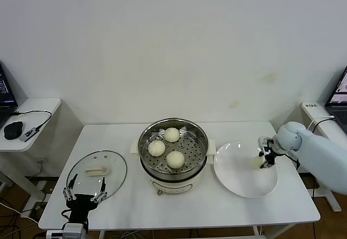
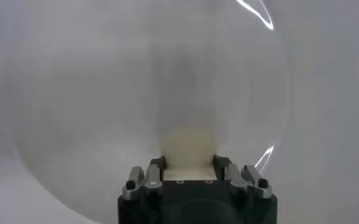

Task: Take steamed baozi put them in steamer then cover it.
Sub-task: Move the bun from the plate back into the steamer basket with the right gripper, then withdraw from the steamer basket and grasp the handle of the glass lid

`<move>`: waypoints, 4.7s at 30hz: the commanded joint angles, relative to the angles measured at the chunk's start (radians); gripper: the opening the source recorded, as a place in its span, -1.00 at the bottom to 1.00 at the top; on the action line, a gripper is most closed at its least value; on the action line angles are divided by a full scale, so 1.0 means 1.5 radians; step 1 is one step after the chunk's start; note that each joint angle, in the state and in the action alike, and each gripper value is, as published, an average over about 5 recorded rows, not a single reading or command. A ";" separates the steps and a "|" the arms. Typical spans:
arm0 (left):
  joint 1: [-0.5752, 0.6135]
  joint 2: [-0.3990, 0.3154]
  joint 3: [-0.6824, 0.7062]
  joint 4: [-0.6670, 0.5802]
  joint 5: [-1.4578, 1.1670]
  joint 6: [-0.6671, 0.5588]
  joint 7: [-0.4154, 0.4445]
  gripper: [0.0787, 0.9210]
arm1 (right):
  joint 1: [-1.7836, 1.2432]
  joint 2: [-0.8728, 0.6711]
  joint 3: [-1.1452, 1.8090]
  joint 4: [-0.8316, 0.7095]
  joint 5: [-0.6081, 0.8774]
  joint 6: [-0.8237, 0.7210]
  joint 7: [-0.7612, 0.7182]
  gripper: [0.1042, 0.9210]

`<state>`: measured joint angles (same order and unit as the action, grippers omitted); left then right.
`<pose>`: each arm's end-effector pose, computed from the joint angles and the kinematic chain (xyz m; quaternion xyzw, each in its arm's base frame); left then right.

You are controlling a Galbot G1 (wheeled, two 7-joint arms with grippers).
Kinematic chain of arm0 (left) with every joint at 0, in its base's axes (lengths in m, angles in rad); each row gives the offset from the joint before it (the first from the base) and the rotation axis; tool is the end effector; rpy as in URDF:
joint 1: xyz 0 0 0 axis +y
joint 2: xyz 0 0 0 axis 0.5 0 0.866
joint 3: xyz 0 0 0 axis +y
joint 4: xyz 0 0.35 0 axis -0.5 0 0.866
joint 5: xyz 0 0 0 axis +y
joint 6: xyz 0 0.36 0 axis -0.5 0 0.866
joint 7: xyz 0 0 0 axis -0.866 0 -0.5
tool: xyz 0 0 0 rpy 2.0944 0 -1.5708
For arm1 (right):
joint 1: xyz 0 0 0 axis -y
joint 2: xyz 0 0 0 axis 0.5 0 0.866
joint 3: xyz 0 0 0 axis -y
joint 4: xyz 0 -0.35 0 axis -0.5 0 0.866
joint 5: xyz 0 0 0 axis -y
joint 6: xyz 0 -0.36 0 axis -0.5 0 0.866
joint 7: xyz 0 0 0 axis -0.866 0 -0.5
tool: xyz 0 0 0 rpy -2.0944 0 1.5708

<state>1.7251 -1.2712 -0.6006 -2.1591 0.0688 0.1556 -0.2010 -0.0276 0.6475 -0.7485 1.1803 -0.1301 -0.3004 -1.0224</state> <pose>0.1468 0.0664 -0.2938 0.0532 -0.9756 -0.1911 0.0940 0.5178 -0.1965 -0.2033 0.4128 -0.5874 0.5356 0.4446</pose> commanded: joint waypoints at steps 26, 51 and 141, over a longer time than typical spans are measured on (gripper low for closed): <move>-0.004 0.001 0.005 -0.006 -0.001 0.001 0.000 0.77 | 0.442 0.188 -0.306 0.259 0.506 -0.250 0.145 0.05; -0.004 -0.001 -0.013 0.003 -0.008 -0.001 -0.001 0.77 | 0.276 0.249 -0.306 0.135 0.410 -0.280 0.194 0.05; -0.245 0.102 0.010 0.403 0.829 -0.126 0.021 0.77 | -1.086 0.551 1.142 0.552 0.124 0.301 0.601 0.76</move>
<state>1.5021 -1.1544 -0.6142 -1.7030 1.2134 -0.0323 -0.1819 -1.6013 1.4343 0.9133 1.9956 0.0764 0.1376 -0.1215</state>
